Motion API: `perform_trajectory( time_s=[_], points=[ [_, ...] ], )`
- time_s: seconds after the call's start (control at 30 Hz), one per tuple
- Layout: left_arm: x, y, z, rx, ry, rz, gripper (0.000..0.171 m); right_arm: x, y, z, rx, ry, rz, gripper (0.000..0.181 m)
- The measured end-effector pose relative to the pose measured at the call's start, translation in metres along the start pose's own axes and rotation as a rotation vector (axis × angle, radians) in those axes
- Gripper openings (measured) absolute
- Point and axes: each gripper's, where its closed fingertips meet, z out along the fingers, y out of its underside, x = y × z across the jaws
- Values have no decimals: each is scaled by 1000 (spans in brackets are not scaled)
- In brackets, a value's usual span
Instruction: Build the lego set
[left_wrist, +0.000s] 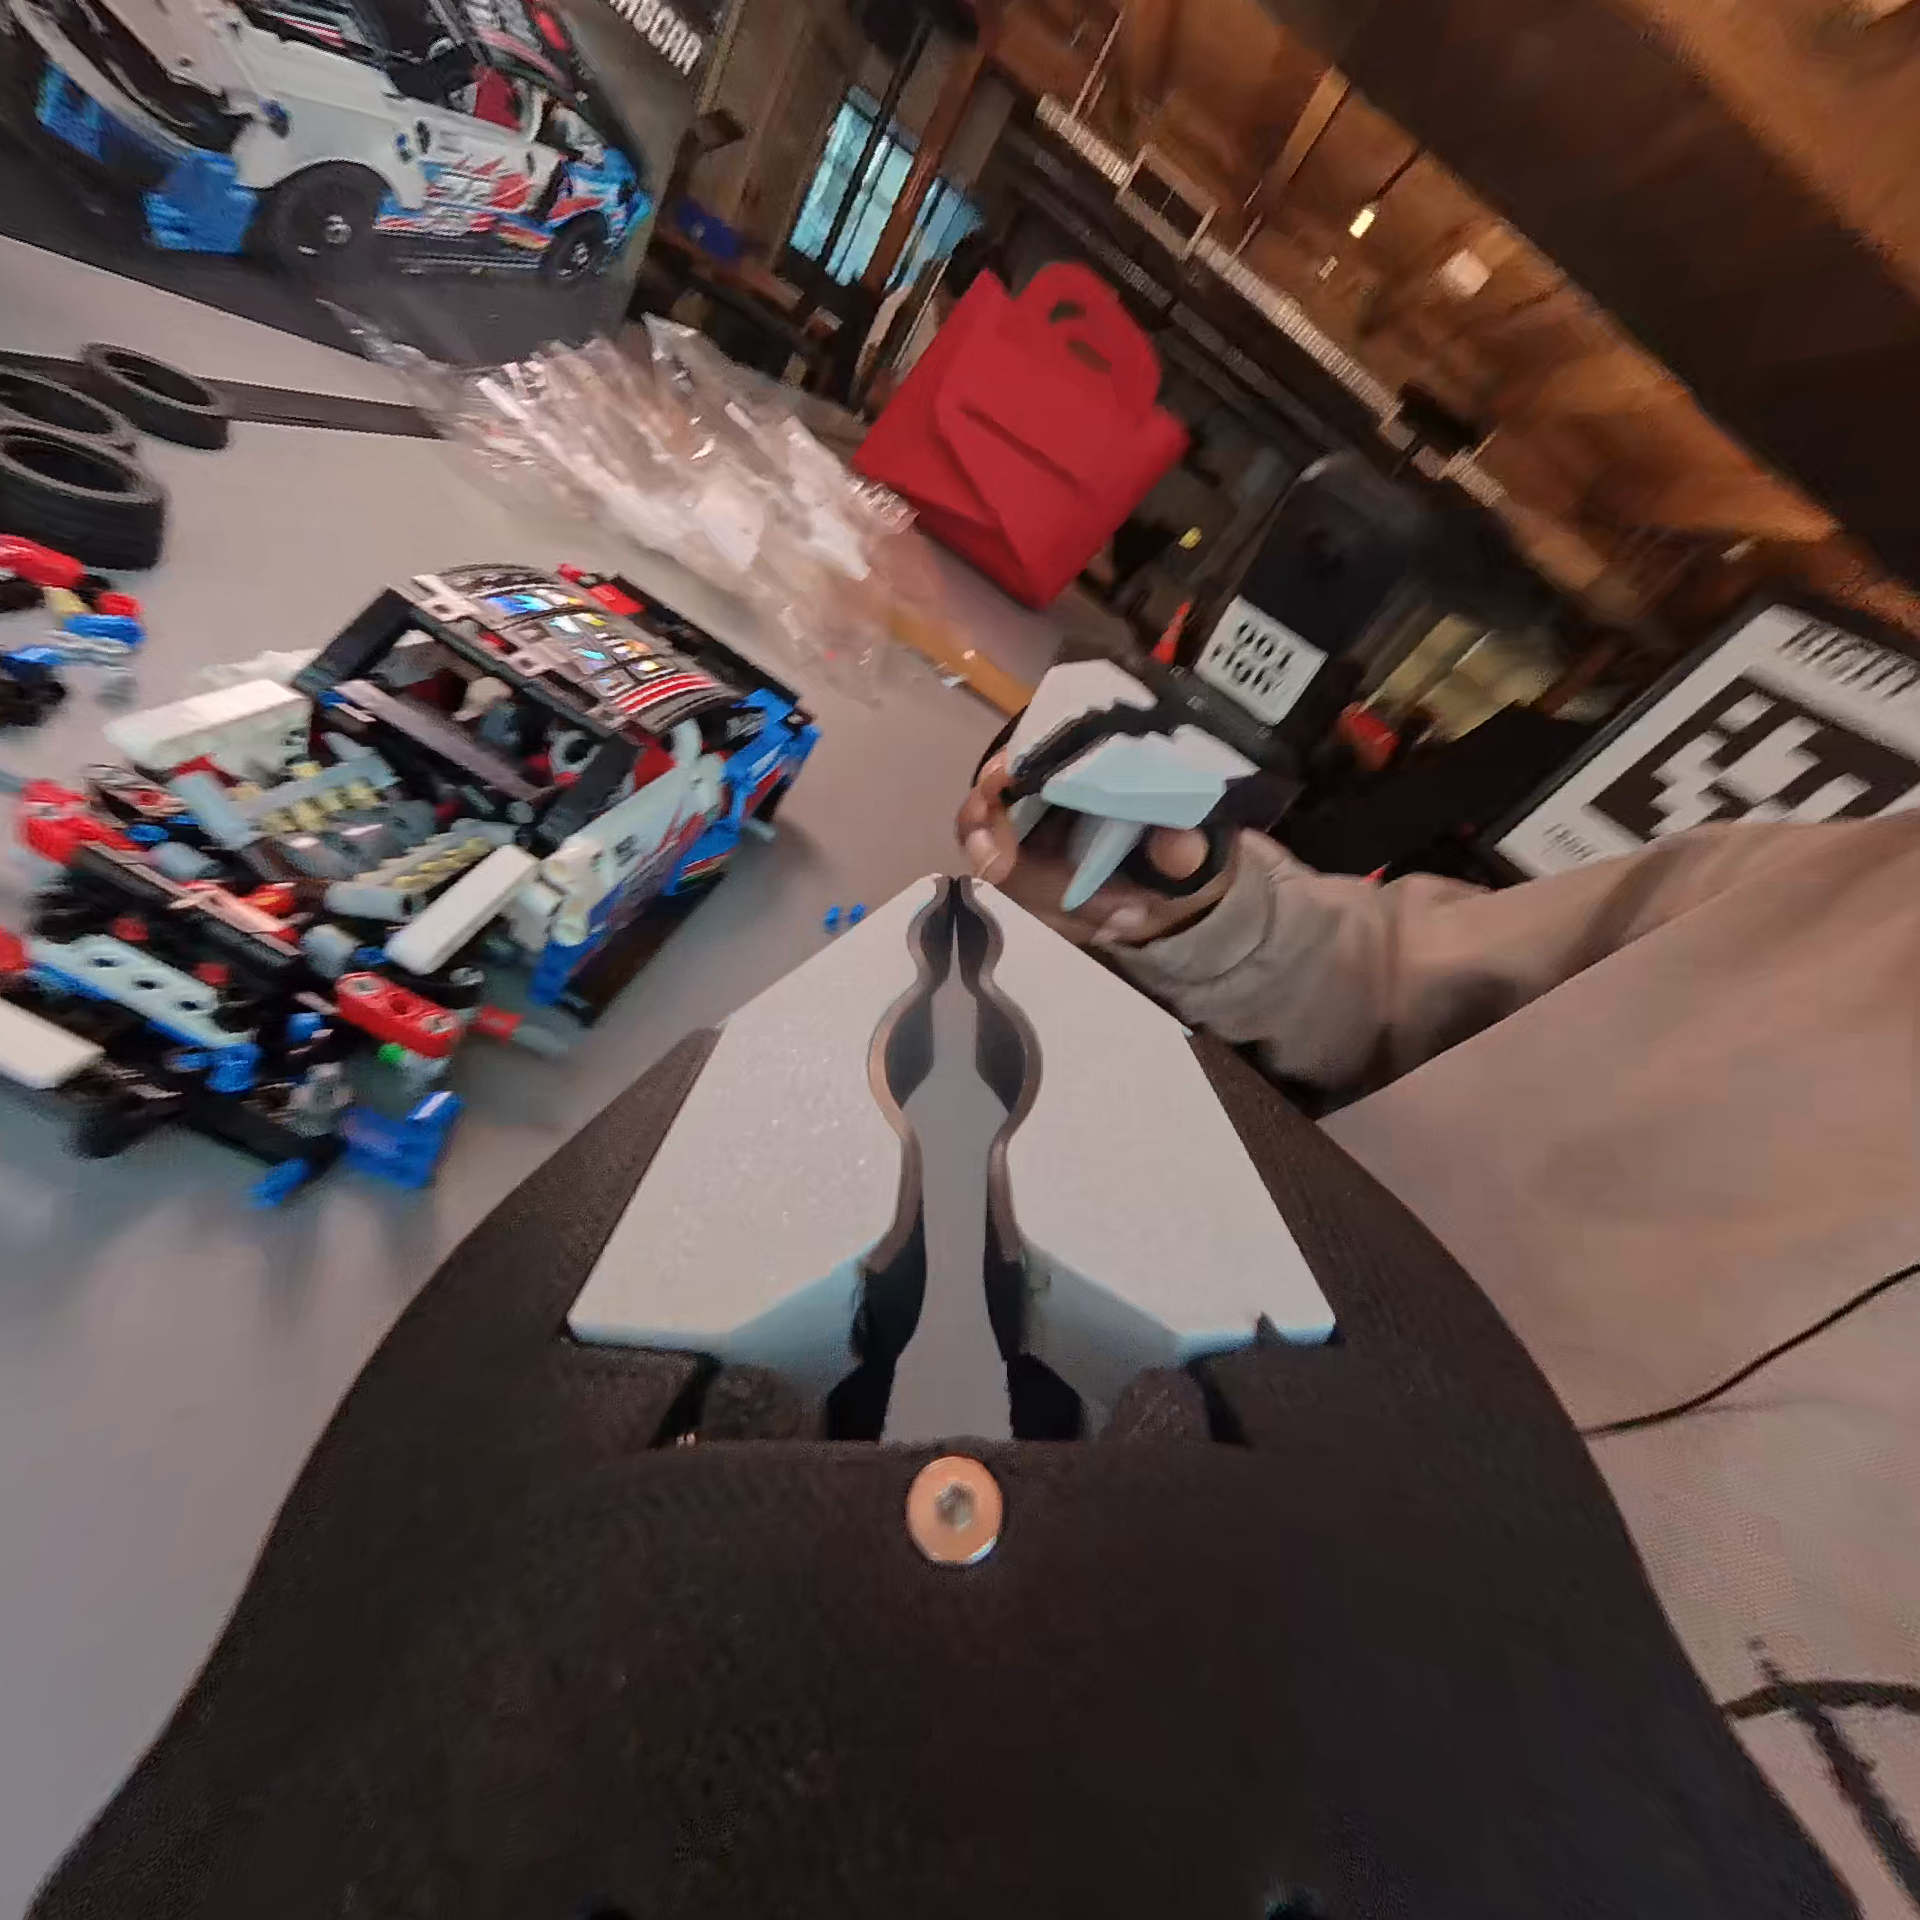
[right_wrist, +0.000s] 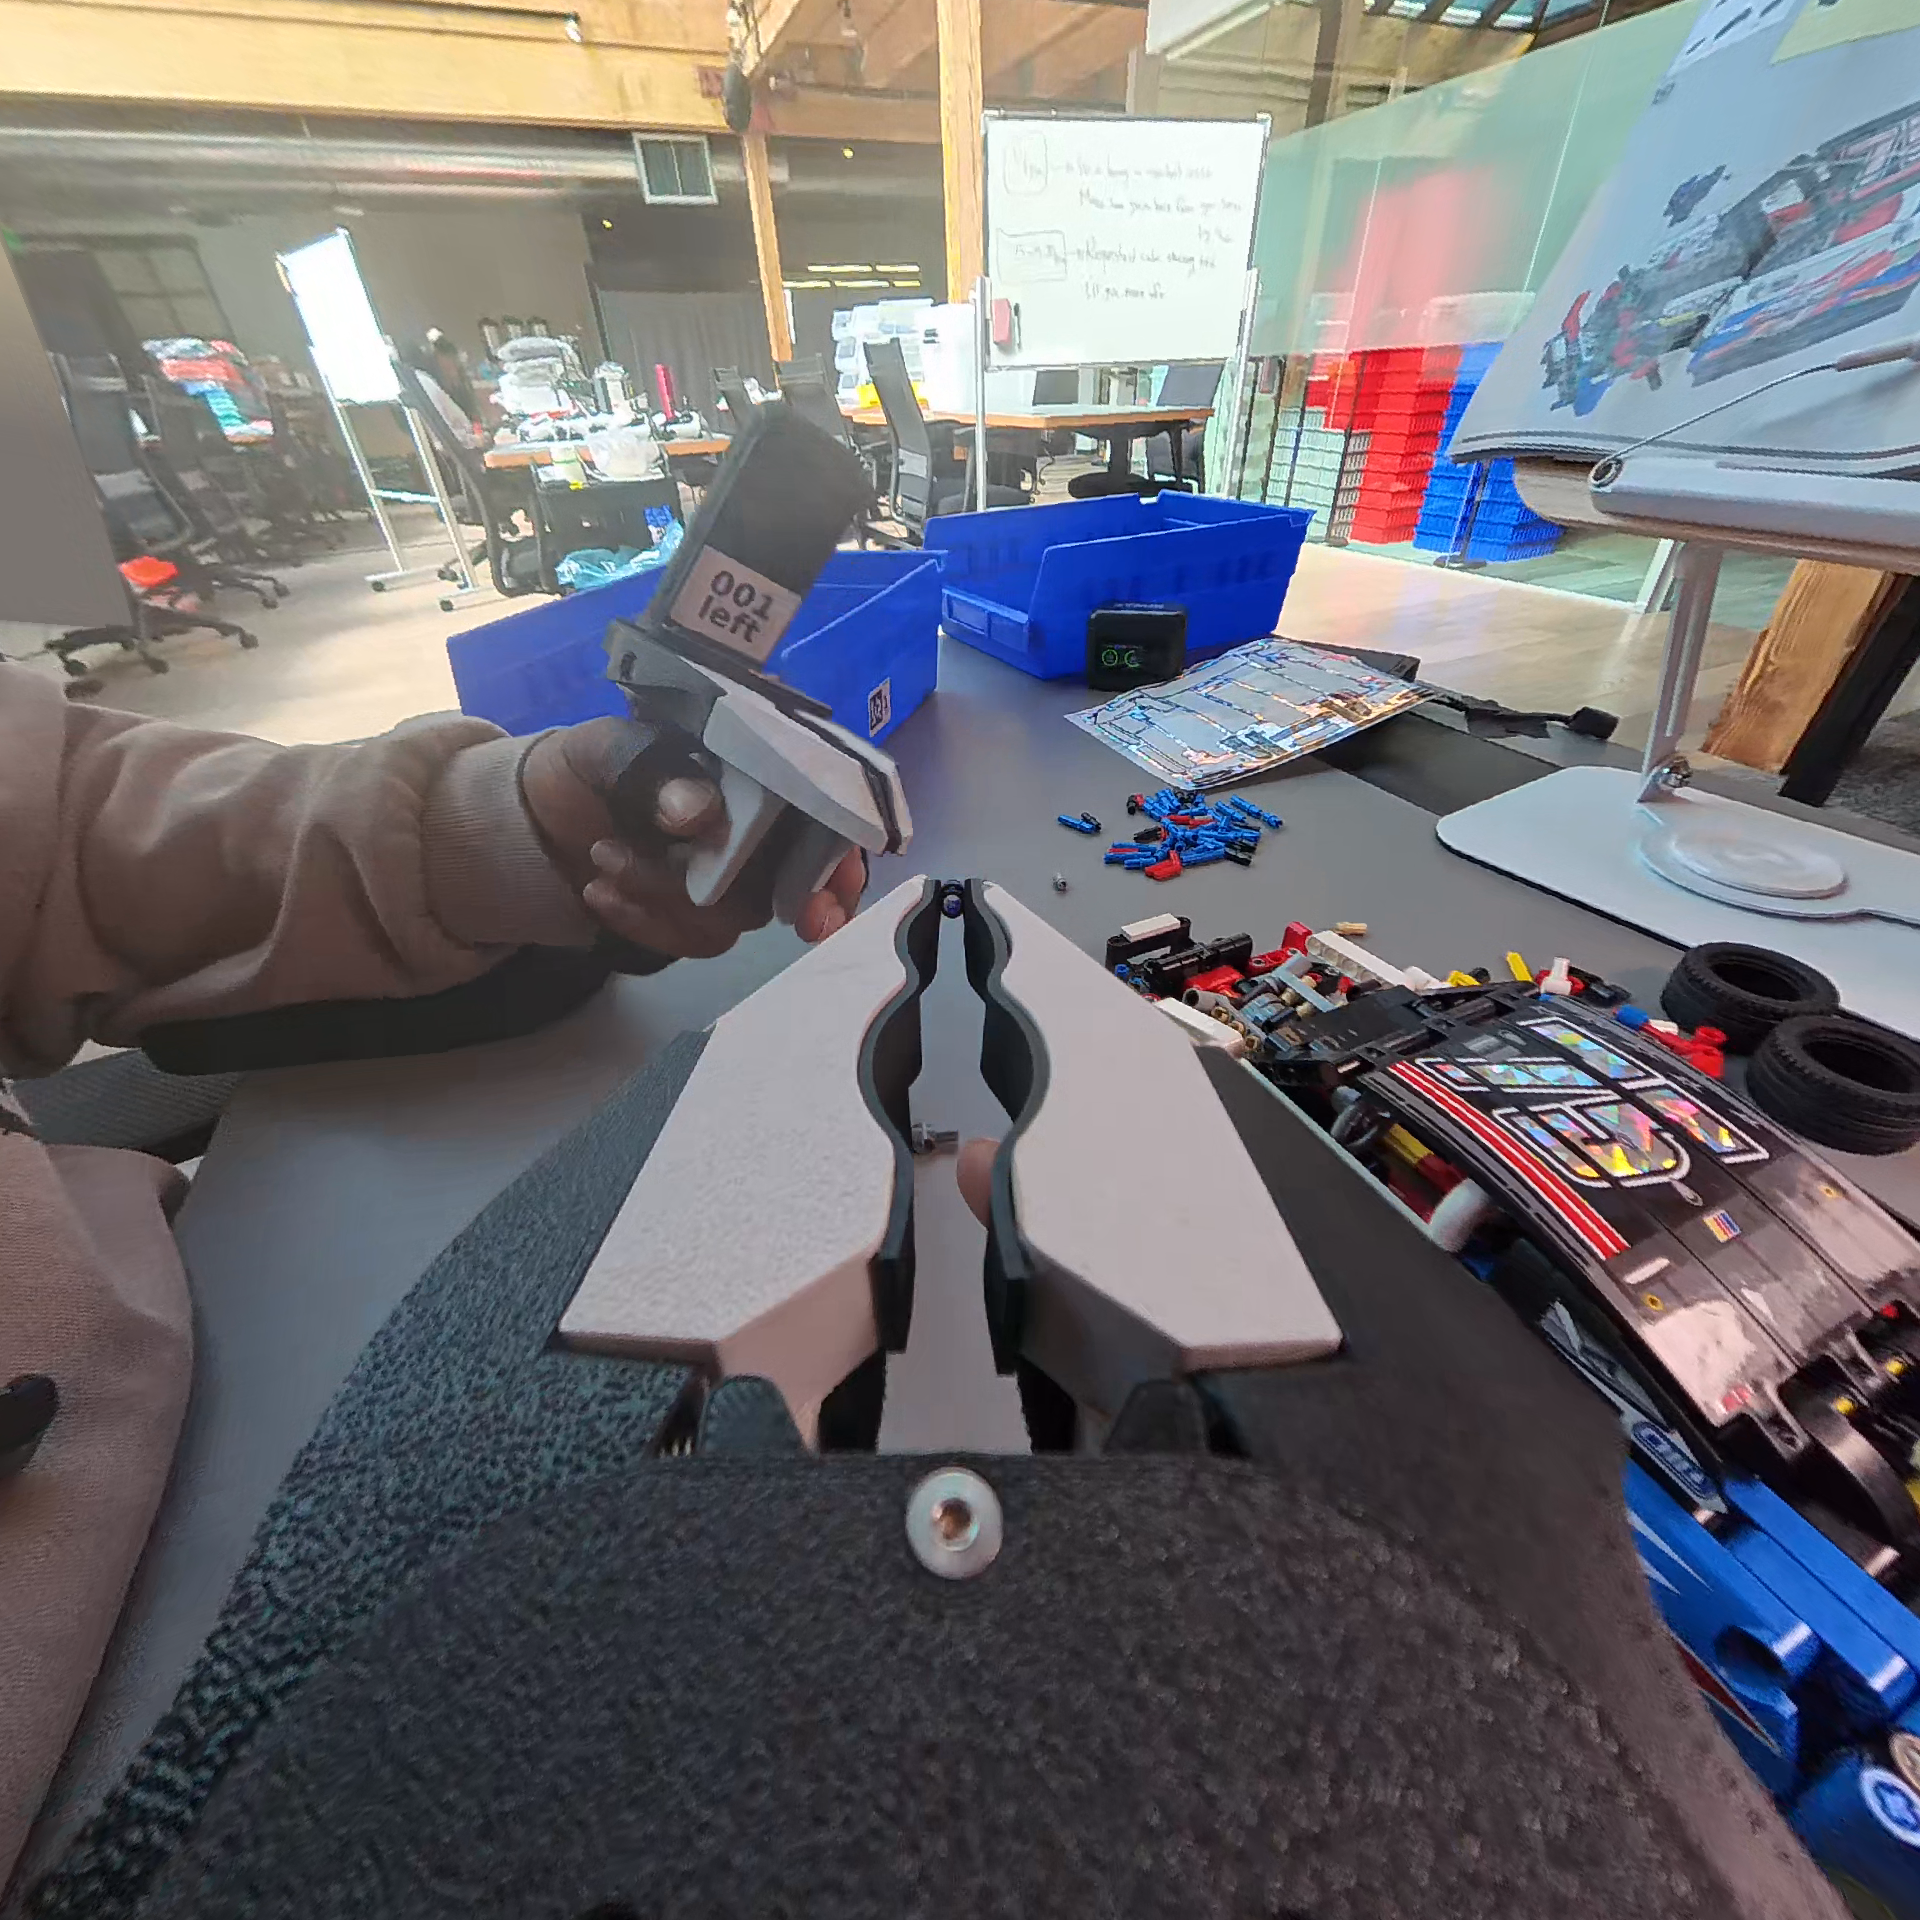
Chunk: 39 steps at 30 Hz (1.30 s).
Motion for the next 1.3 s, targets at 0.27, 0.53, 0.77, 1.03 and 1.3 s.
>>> perform_trajectory(
  time_s=[0.27,0.53,0.77,1.03,1.3],
  points=[
    [-62,84,-28,-601,-285,376,43,-4,44,7,-228,-54,-21,2],
    [-61,101,-14,-709,-366,589,8,-10,75,12,-370,-58,-106,2],
    [-46,88,9,-505,-340,222,6,-11,83,15,-406,-29,-225,2],
    [-38,72,19,-327,-281,-83,6,-8,84,19,-418,44,-340,2],
    [-39,72,22,-270,-249,-216,6,-5,83,18,-429,74,-358,2]
  ],
)
